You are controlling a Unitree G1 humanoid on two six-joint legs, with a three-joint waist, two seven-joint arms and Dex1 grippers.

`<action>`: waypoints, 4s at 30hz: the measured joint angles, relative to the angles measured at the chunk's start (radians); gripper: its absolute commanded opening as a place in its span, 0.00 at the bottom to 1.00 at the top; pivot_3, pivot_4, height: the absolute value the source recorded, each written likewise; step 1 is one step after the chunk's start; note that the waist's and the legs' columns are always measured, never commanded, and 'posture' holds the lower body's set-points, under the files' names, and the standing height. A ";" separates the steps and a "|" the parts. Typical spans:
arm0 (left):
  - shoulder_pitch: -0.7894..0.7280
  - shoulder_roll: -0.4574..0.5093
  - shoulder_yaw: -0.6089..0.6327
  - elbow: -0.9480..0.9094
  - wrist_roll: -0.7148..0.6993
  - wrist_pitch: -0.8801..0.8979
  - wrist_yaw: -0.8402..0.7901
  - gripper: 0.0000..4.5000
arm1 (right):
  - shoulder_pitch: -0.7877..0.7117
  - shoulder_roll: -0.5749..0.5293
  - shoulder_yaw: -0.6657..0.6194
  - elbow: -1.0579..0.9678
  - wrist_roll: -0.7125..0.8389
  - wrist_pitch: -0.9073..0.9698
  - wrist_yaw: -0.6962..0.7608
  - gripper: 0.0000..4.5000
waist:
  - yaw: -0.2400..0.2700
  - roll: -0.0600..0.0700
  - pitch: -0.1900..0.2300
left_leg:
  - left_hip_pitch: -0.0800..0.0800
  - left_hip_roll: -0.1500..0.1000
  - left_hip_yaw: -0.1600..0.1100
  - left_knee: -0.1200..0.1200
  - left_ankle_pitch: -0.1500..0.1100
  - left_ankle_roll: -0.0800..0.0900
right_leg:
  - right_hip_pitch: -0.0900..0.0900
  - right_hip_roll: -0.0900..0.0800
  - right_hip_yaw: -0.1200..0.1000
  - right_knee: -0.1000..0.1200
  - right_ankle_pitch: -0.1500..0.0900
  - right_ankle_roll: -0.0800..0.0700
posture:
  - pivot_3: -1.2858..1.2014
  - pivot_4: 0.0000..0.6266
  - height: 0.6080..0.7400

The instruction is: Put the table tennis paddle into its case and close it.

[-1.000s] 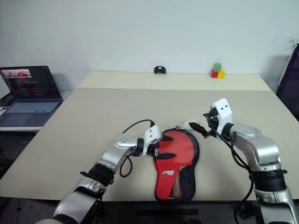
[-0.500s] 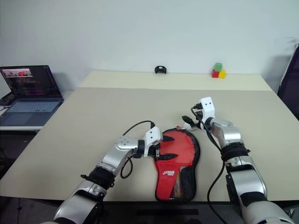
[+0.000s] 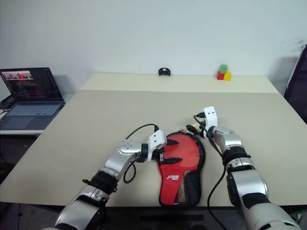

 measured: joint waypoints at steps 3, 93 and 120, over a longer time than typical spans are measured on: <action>-0.006 0.000 -0.001 0.012 0.002 -0.012 0.000 0.89 | 0.000 0.008 0.000 -0.004 0.000 0.005 0.000 0.72 | 0.000 0.000 0.000 | 0.000 0.000 0.000 0.000 0.000 0.000 | 0.000 0.000 0.000 0.000 0.000 0.000 | 0.52 0.24 1.00; -0.144 -0.091 -0.037 0.332 0.059 -0.186 -0.080 0.89 | 1.349 -0.603 -0.249 -1.859 0.853 0.918 0.147 0.13 | 0.055 -0.003 -0.021 | 0.013 -0.001 -0.005 -0.011 -0.005 0.007 | 0.021 0.000 -0.007 -0.021 -0.003 0.005 | 0.52 0.24 1.00; -0.149 -0.120 -0.037 0.353 0.087 -0.187 -0.060 0.89 | 1.311 -0.624 -0.113 -1.868 0.882 0.804 0.070 0.87 | 0.057 -0.003 -0.028 | 0.019 -0.002 -0.018 -0.012 -0.005 0.007 | 0.038 0.000 -0.022 -0.033 -0.006 0.010 | 0.52 0.24 1.00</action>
